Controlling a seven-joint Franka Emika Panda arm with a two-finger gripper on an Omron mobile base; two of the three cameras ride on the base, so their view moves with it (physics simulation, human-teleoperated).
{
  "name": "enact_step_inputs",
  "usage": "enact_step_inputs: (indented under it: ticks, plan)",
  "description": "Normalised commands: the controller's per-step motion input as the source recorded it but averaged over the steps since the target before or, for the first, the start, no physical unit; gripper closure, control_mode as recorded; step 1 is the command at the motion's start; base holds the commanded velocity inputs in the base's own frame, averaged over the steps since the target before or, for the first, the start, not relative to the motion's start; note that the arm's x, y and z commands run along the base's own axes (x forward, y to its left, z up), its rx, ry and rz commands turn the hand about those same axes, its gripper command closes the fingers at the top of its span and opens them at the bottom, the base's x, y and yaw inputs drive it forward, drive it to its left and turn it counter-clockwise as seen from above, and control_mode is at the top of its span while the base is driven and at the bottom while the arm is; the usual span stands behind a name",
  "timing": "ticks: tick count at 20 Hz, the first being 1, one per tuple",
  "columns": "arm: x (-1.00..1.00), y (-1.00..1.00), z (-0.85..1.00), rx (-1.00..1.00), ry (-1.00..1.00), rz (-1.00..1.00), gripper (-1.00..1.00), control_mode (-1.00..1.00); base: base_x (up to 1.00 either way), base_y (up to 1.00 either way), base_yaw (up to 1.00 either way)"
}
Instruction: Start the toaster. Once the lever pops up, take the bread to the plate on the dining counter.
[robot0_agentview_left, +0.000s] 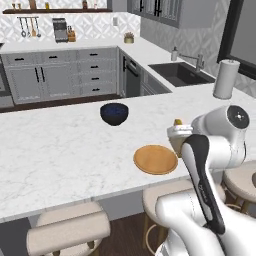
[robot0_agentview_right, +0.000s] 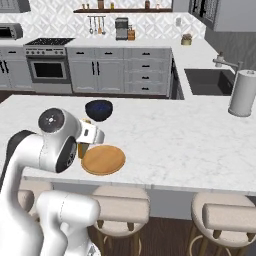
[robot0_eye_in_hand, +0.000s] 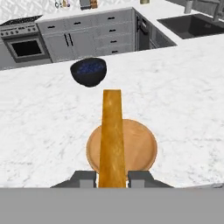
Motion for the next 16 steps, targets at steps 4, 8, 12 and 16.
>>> enact_step_inputs:
  ticks: [4,8,12,16]
  plan:
    - [0.79,0.0,-0.52,0.23,0.03,0.2,1.0,-1.0,0.0,0.0,0.0]
    - [0.95,-0.01,-0.58,0.2,0.28,0.2,1.0,-1.0,0.0,0.0,0.0]
    - [0.85,0.0,-0.47,0.08,0.16,0.13,1.0,-1.0,0.0,0.0,0.0]
    - [0.63,0.0,-0.45,0.03,0.05,0.02,1.0,-1.0,0.0,0.0,0.0]
